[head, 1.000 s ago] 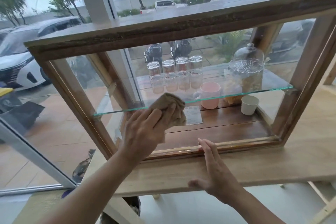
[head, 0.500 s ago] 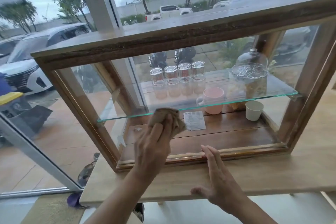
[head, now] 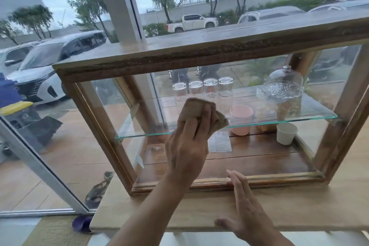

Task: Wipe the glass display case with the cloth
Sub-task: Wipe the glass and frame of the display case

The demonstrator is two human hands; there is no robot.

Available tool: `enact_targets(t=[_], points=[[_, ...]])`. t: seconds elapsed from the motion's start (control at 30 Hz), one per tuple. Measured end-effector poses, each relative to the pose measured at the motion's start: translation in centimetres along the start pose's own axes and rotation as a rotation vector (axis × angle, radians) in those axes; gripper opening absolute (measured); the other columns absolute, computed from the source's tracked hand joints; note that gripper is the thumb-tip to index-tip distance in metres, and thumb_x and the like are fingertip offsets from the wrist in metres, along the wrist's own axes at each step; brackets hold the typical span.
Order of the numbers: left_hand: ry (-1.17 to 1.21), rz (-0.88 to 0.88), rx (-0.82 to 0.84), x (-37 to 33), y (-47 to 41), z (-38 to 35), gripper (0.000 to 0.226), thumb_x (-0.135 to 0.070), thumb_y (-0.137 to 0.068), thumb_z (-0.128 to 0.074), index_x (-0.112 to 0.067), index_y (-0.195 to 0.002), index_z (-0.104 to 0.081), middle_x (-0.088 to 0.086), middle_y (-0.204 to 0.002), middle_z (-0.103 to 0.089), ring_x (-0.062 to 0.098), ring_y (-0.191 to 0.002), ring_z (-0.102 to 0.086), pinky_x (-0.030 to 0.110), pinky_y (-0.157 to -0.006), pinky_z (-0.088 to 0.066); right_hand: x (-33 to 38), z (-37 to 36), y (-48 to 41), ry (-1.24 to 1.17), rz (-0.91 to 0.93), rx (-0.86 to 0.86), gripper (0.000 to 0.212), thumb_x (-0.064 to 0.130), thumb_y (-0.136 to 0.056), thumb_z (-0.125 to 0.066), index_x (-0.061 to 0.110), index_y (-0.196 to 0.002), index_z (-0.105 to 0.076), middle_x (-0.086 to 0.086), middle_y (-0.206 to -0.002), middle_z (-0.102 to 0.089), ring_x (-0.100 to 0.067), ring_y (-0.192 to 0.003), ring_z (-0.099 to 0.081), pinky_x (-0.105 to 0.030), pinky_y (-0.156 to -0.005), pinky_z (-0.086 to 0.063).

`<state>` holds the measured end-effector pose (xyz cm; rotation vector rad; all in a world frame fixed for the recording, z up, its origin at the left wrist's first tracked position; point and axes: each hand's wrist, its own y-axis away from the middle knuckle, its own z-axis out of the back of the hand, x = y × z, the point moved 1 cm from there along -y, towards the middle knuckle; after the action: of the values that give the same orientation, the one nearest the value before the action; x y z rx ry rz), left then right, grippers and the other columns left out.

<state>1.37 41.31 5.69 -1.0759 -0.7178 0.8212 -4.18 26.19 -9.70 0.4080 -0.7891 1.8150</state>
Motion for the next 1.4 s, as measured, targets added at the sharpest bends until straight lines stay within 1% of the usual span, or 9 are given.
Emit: enact_targets(t=[0.2, 0.43, 0.67, 0.8, 0.9, 0.97, 1.13, 1.3, 1.4], points=[[-0.014, 0.206, -0.103, 4.1, -0.3, 2.4, 0.032, -0.015, -0.102, -0.048, -0.002, -0.127, -0.063, 0.016, -0.088, -0.064, 0.026, -0.067, -0.058, 0.036, -0.055, -0.05, 0.2, 0.1, -0.1, -0.001, 0.02, 0.001, 0.118, 0.074, -0.055, -0.067, 0.041, -0.14, 0.008, 0.039, -0.139, 0.009, 0.004, -0.131, -0.022, -0.015, -0.103, -0.029], [0.071, 0.06, -0.114, 1.5, -4.1, 0.8, 0.029, -0.01, -0.099, -0.058, 0.002, -0.125, -0.063, 0.017, -0.089, -0.067, 0.026, -0.067, -0.061, 0.038, -0.055, -0.054, 0.4, 0.2, -0.2, -0.007, 0.026, 0.012, 0.118, 0.074, -0.055, -0.067, 0.04, -0.14, 0.007, 0.039, -0.139, 0.01, -0.004, -0.132, -0.032, -0.018, -0.105, -0.031], [0.065, 0.163, -0.021, 0.3, -0.3, 0.5, 0.031, -0.003, -0.092, -0.063, 0.001, -0.123, -0.065, 0.014, -0.086, -0.065, 0.027, -0.066, -0.06, 0.041, -0.05, -0.052, 0.5, 0.2, -0.2, 0.006, 0.016, 0.013, 0.117, 0.075, -0.055, -0.065, 0.04, -0.139, 0.009, 0.04, -0.138, 0.014, 0.007, -0.126, -0.025, -0.01, -0.098, -0.028], [0.056, 0.016, -0.086, 0.0, -4.5, 0.5, 0.033, -0.004, -0.095, -0.06, 0.001, -0.128, -0.061, 0.014, -0.088, -0.065, 0.023, -0.067, -0.058, 0.034, -0.057, -0.052, 0.5, 0.4, -0.3, 0.03, 0.027, -0.016, 0.112, 0.087, -0.06, -0.053, 0.029, -0.145, -0.008, 0.023, -0.141, -0.015, 0.004, -0.119, -0.038, -0.011, -0.091, -0.036], [-0.014, 0.151, -0.137, 3.4, -3.1, 2.2, 0.033, -0.012, -0.099, -0.051, 0.0, -0.129, -0.061, 0.016, -0.104, -0.067, 0.024, -0.073, -0.061, 0.029, -0.062, -0.05, 0.2, 0.1, -0.3, 0.049, 0.033, -0.036, 0.114, 0.087, -0.061, -0.055, 0.019, -0.145, -0.02, 0.009, -0.137, -0.03, 0.001, -0.11, -0.046, -0.015, -0.082, -0.045], [-0.009, 0.251, -0.105, 2.8, -0.7, 2.3, 0.03, -0.01, -0.099, -0.051, 0.001, -0.123, -0.065, 0.014, -0.099, -0.066, 0.024, -0.071, -0.061, 0.03, -0.059, -0.049, 0.1, 0.1, -0.3, 0.064, 0.047, -0.053, 0.114, 0.087, -0.061, -0.056, 0.018, -0.145, -0.021, 0.008, -0.136, -0.031, 0.002, -0.11, -0.047, -0.016, -0.08, -0.047], [0.08, 0.115, -0.061, 1.3, -1.8, 0.9, 0.036, 0.001, -0.089, -0.063, 0.001, -0.125, -0.064, 0.014, -0.095, -0.068, 0.025, -0.069, -0.065, 0.038, -0.057, -0.056, -0.1, 0.0, -0.3, 0.065, 0.068, -0.057, 0.113, 0.084, -0.061, -0.058, 0.013, -0.144, -0.026, 0.008, -0.136, -0.031, 0.011, -0.117, -0.038, -0.006, -0.089, -0.035], [-0.057, 0.427, -0.209, 6.8, -0.2, 4.3, 0.034, 0.001, -0.091, -0.061, 0.007, -0.125, -0.061, 0.019, -0.095, -0.065, 0.018, -0.081, -0.054, 0.022, -0.07, -0.042, -0.3, -0.5, -0.5, 0.087, 0.062, -0.108, 0.11, 0.084, -0.061, -0.056, 0.01, -0.139, -0.033, -0.001, -0.13, -0.04, 0.013, -0.116, -0.038, -0.008, -0.083, -0.037], [0.016, 0.409, -0.118, 4.3, 2.0, 2.5, 0.033, -0.007, -0.09, -0.058, 0.006, -0.12, -0.065, 0.014, -0.105, -0.063, 0.022, -0.084, -0.057, 0.033, -0.066, -0.05, -0.2, -0.8, -0.4, 0.041, 0.047, -0.13, 0.107, 0.085, -0.061, -0.052, 0.012, -0.138, -0.034, -0.001, -0.126, -0.042, 0.011, -0.115, -0.042, -0.001, -0.091, -0.031]])
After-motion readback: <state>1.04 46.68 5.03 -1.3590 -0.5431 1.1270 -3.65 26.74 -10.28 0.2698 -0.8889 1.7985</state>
